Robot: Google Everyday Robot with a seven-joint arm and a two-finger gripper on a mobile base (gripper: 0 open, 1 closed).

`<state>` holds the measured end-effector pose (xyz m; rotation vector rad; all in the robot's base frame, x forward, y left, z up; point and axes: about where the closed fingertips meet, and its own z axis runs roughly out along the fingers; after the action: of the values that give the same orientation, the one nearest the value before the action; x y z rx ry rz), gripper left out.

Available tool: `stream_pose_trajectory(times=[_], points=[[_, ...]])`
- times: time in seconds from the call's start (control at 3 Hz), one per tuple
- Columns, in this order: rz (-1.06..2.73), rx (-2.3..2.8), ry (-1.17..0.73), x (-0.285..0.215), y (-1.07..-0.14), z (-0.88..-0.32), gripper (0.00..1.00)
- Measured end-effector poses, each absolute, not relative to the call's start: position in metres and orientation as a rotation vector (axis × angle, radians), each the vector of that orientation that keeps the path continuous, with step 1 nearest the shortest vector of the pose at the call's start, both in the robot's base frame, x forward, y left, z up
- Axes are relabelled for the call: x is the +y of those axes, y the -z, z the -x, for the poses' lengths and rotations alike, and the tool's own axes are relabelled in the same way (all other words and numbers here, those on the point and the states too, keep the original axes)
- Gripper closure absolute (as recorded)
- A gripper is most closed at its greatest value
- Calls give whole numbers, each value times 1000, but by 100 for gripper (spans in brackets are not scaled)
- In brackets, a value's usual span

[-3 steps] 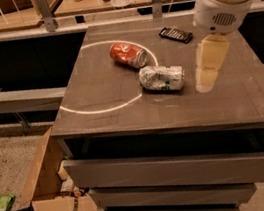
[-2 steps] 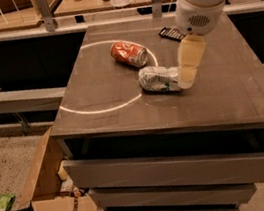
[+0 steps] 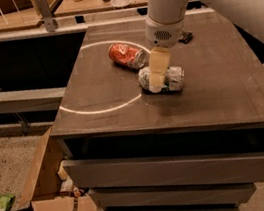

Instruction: Place 7up can upright

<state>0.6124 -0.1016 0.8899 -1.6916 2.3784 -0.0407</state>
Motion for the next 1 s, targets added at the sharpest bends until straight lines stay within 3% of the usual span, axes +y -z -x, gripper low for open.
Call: stream_pose_trajectory(times=[0.33,1.0], points=[[1687,2405,-7,-88,-866,-621,0],[1710,2429,-74,-77,-834,-621,42]])
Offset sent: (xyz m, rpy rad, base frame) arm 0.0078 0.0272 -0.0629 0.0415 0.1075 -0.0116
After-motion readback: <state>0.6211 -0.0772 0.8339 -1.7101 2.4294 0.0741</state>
